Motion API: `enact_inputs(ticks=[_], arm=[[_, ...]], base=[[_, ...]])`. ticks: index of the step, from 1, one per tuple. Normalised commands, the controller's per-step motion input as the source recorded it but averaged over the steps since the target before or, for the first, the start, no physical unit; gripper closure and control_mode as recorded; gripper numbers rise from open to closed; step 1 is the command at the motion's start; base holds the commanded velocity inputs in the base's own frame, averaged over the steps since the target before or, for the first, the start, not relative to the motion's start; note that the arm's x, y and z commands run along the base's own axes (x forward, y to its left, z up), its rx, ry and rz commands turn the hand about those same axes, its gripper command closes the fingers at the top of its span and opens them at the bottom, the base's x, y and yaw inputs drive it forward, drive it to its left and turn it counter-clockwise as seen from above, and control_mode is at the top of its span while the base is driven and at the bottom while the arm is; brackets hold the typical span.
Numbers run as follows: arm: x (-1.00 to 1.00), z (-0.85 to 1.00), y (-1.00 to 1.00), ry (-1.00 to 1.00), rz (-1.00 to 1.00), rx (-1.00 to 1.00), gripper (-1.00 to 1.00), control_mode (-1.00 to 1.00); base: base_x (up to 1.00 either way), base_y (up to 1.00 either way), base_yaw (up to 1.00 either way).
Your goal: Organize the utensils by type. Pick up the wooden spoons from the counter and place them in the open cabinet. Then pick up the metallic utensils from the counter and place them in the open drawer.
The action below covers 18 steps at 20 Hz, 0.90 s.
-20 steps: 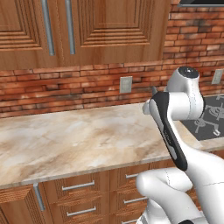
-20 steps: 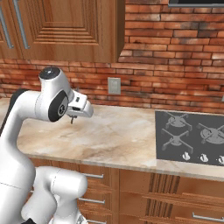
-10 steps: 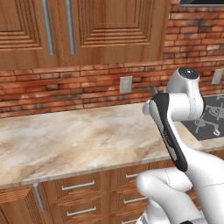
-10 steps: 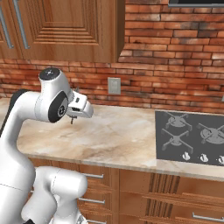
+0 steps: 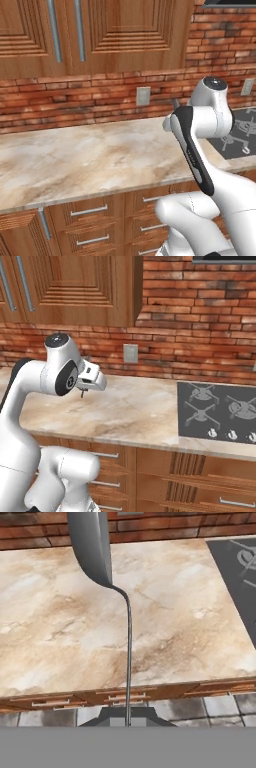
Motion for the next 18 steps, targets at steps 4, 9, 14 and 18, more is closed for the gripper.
enact_inputs(ticks=[4, 9, 14, 18], arm=[[0.00, 0.00, 0.00, 0.00, 0.00, 0.00, 1.00, 1.00], [0.00, 0.00, 0.00, 0.00, 0.00, 0.00, 1.00, 1.00], [0.00, 0.00, 0.00, 0.00, 0.00, 0.00, 1.00, 1.00], [0.00, 0.00, 0.00, 0.00, 0.00, 0.00, 1.00, 1.00]], base=[[-0.60, -0.14, -0.04], [-0.75, -0.19, -0.18], [-0.64, -0.05, -0.45], [-0.54, -0.27, -0.61]])
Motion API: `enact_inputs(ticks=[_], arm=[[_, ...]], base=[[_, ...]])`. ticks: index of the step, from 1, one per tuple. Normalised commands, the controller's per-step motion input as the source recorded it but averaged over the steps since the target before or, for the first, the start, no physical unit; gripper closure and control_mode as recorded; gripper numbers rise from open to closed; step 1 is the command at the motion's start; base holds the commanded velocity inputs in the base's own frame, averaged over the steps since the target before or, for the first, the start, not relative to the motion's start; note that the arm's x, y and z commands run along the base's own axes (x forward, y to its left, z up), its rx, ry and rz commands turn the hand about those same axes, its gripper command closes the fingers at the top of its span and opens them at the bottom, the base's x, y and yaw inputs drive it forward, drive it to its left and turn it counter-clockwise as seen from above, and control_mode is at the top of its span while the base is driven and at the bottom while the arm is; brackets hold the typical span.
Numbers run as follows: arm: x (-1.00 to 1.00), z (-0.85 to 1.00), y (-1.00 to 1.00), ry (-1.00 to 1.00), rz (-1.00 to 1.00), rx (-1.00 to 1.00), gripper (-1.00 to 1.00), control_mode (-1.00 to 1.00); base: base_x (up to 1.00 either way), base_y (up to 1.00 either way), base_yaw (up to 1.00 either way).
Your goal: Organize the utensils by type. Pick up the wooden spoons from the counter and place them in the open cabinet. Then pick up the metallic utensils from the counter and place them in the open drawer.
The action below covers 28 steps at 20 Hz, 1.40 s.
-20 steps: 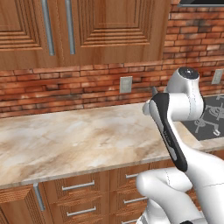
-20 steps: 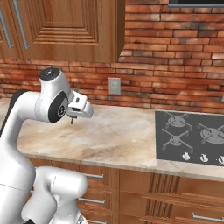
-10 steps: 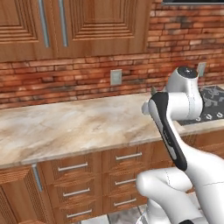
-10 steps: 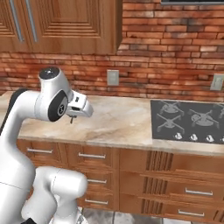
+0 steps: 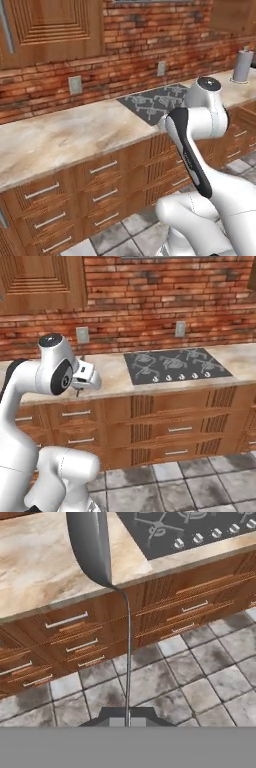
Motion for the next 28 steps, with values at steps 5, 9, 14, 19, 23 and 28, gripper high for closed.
enact_inputs(ticks=[5, 9, 14, 19, 23, 28], arm=[[0.00, 0.00, 0.00, 0.00, 0.00, 0.00, 1.00, 1.00], [0.00, 0.00, 0.00, 0.00, 0.00, 0.00, 1.00, 1.00], [0.00, 0.00, 0.00, 0.00, 0.00, 0.00, 1.00, 1.00], [0.00, 0.00, 0.00, 0.00, 0.00, 0.00, 1.00, 1.00], [0.00, 0.00, 0.00, 0.00, 0.00, 0.00, 1.00, 1.00], [0.00, 0.00, 0.00, 0.00, 0.00, 0.00, 1.00, 1.00]], base=[[-0.27, -0.53, -0.67], [-0.05, -0.60, -0.70], [0.00, -0.37, -0.71], [0.02, -0.01, -0.65], [0.19, 0.09, -0.60], [0.02, 0.45, -0.48]])
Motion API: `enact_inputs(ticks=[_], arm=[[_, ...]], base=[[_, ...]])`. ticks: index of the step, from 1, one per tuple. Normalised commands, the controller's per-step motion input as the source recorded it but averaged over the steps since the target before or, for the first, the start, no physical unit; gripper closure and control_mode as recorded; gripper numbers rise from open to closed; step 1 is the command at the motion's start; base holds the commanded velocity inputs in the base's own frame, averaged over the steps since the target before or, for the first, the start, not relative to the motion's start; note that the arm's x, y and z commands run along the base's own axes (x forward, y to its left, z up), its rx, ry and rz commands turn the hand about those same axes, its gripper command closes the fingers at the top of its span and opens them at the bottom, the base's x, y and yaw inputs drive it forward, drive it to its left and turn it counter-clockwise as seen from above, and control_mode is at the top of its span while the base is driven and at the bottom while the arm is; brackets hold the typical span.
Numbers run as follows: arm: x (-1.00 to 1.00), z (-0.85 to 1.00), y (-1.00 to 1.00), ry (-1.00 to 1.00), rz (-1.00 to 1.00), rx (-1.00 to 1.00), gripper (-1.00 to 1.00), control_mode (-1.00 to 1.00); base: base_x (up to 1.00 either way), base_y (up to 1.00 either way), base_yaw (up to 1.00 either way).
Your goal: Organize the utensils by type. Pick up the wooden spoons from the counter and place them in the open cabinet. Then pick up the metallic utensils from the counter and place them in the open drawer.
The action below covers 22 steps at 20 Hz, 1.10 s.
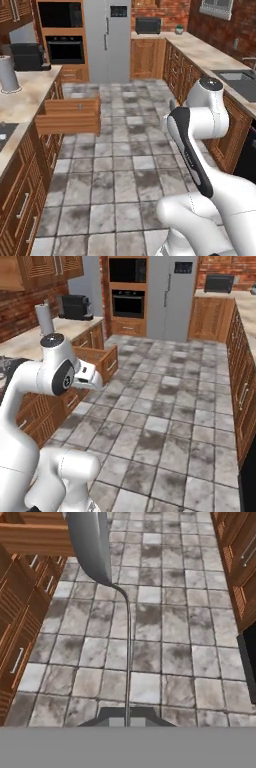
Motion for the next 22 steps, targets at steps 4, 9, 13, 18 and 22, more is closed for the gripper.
enact_inputs(ticks=[4, 9, 13, 18, 22], arm=[[0.00, 0.00, 0.00, 0.00, 0.00, 0.00, 1.00, 1.00], [0.00, 0.00, 0.00, 0.00, 0.00, 0.00, 1.00, 1.00], [0.00, 0.00, 0.00, 0.00, 0.00, 0.00, 1.00, 1.00], [0.00, 0.00, 0.00, 0.00, 0.00, 0.00, 1.00, 1.00], [0.00, 0.00, 0.00, 0.00, 0.00, 0.00, 1.00, 1.00]], base=[[0.21, 0.56, -0.31], [0.19, 0.27, -0.21], [0.02, 0.06, 0.00], [0.30, 0.50, 0.00], [0.39, 0.54, 0.00]])
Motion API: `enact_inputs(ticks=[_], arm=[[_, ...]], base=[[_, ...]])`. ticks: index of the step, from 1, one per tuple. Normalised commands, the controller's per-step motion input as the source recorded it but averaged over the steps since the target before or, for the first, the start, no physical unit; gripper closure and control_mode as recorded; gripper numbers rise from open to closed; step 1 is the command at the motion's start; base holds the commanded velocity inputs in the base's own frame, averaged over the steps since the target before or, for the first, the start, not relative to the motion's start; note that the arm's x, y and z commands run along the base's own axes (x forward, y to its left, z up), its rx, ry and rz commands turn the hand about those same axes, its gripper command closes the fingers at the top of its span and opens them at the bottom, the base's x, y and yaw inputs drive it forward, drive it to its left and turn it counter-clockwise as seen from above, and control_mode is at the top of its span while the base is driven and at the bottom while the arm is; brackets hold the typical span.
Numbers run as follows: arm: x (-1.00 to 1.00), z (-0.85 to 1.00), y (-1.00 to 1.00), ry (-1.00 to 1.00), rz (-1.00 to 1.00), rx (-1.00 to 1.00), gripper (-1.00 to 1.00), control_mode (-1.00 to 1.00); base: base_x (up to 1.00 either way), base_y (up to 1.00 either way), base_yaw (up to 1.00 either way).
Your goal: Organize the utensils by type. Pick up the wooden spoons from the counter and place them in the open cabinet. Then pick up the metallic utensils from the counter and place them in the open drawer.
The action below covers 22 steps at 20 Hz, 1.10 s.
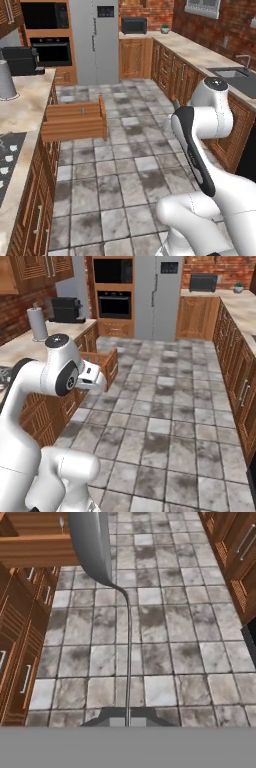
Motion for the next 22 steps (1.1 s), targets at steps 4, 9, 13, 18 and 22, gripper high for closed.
enact_inputs(ticks=[4, 9, 13, 18, 22], arm=[[0.00, 0.00, 0.00, 0.00, 0.00, 0.00, 1.00, 1.00], [0.00, 0.00, 0.00, 0.00, 0.00, 0.00, 1.00, 1.00], [0.00, 0.00, 0.00, 0.00, 0.00, 0.00, 1.00, 1.00], [0.00, 0.00, 0.00, 0.00, 0.00, 0.00, 1.00, 1.00], [0.00, 0.00, 0.00, 0.00, 0.00, 0.00, 1.00, 1.00]], base=[[0.32, 0.43, -0.02], [0.32, 0.47, -0.04], [0.31, 0.50, -0.05], [0.43, 0.49, -0.05], [0.49, 0.47, -0.04]])
